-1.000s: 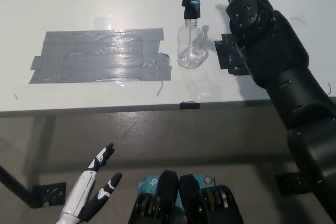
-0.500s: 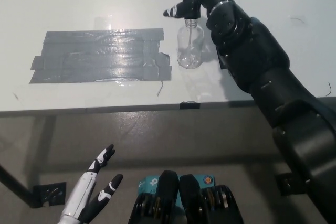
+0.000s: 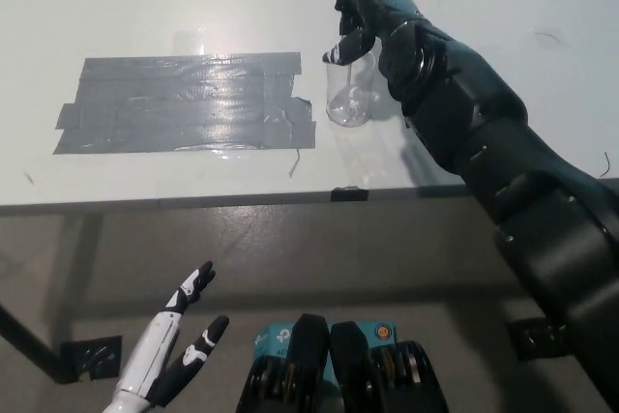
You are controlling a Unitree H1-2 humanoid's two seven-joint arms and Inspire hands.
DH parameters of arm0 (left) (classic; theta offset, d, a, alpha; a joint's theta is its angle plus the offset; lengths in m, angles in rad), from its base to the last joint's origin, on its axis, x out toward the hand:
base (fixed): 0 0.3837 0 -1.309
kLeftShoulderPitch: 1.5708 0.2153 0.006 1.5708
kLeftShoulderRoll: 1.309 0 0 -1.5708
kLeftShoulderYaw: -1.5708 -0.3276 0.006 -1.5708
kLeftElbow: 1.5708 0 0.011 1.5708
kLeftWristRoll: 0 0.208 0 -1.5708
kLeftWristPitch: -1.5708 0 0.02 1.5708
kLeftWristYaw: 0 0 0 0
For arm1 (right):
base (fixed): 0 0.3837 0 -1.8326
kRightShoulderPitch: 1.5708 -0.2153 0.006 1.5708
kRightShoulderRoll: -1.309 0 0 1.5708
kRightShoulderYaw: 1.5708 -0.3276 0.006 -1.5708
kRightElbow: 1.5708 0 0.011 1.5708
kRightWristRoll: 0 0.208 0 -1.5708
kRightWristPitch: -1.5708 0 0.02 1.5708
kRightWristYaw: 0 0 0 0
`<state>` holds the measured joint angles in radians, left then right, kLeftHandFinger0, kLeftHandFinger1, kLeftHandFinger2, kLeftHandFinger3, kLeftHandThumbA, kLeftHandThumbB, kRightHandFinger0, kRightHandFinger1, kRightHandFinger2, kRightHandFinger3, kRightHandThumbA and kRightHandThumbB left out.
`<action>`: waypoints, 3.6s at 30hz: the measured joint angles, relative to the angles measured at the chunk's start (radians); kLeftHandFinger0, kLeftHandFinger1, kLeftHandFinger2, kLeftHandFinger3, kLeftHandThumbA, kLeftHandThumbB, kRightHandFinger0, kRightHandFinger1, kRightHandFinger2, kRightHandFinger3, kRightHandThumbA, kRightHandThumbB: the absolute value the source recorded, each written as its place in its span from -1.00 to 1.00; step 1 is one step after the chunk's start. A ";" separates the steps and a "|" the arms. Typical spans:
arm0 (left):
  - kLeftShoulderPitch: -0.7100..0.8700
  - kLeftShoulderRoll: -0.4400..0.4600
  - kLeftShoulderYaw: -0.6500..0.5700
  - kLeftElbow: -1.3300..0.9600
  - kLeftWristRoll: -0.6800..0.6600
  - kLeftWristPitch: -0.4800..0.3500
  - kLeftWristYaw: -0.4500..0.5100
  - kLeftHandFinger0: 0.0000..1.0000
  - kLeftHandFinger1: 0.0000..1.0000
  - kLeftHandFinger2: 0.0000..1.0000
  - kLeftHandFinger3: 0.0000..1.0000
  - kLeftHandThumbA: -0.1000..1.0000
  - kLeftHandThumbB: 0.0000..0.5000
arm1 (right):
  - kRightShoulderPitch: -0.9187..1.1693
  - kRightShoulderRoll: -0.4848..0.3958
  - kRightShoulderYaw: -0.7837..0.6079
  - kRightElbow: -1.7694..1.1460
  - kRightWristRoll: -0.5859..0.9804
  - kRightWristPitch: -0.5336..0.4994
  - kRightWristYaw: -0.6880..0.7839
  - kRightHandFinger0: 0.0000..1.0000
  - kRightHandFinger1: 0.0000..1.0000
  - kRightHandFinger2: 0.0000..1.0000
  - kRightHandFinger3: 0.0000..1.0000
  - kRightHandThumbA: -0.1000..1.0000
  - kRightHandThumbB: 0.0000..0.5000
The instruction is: The robot grabs the black lid of the spray bottle on the desk and places it on the black area of the desk
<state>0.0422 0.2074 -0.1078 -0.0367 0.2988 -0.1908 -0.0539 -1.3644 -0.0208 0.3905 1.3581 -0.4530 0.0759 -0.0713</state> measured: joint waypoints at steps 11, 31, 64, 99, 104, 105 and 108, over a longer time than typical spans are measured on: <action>-0.002 0.001 -0.003 0.000 0.000 0.001 -0.003 1.00 1.00 1.00 1.00 0.80 -0.24 | 0.008 0.007 -0.222 0.005 0.091 -0.042 -0.155 -1.00 -0.72 0.11 -0.06 -0.79 -0.09; -0.005 0.001 -0.008 0.002 -0.001 0.000 -0.006 1.00 1.00 1.00 1.00 0.79 -0.25 | 0.008 0.014 -0.348 0.003 0.203 -0.140 -0.277 -1.00 -0.51 0.25 0.09 -0.96 -0.29; 0.018 0.002 0.015 0.008 -0.005 -0.016 -0.004 1.00 1.00 1.00 1.00 0.71 -0.36 | -0.062 -0.253 -0.314 -0.177 0.185 -0.253 -0.504 -1.00 -0.95 0.06 0.36 -1.00 -0.41; 0.023 0.001 0.057 -0.001 -0.001 -0.017 0.002 1.00 1.00 1.00 1.00 0.72 -0.43 | 0.105 -0.224 -0.164 0.068 0.165 -0.136 -0.162 1.00 1.00 1.00 1.00 0.80 0.97; 0.010 0.001 0.057 -0.001 -0.001 -0.016 0.002 1.00 1.00 1.00 1.00 0.73 -0.43 | 0.089 -0.239 -0.194 0.041 0.182 -0.133 -0.125 1.00 1.00 1.00 1.00 0.79 0.86; 0.005 0.001 0.057 -0.001 -0.001 -0.015 0.002 1.00 1.00 1.00 1.00 0.73 -0.45 | 0.084 -0.243 -0.199 0.034 0.184 -0.136 -0.123 1.00 1.00 1.00 1.00 0.87 0.90; -0.029 0.000 0.057 0.004 -0.001 -0.014 0.002 1.00 1.00 1.00 1.00 0.75 -0.48 | 0.071 -0.257 -0.200 -0.036 0.183 -0.141 -0.120 1.00 1.00 1.00 1.00 1.00 0.73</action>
<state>0.0136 0.2077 -0.0505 -0.0324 0.2979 -0.2049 -0.0517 -1.2935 -0.2781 0.1906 1.3220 -0.2697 -0.0647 -0.1914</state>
